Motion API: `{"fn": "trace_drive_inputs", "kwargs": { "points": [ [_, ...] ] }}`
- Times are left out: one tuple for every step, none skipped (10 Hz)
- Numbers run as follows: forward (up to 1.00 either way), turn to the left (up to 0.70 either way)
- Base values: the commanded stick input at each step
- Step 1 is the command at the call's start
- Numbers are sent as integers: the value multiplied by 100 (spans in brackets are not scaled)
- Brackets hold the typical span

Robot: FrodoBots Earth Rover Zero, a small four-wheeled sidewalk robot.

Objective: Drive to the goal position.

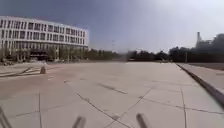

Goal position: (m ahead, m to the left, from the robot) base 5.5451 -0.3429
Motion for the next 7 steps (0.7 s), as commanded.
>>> {"fn": "trace_drive_inputs", "kwargs": {
  "points": [
    [100, 0],
    [100, 0],
    [100, 0],
    [100, 0],
    [100, 0],
    [100, 0],
    [100, 0]
  ]
}}
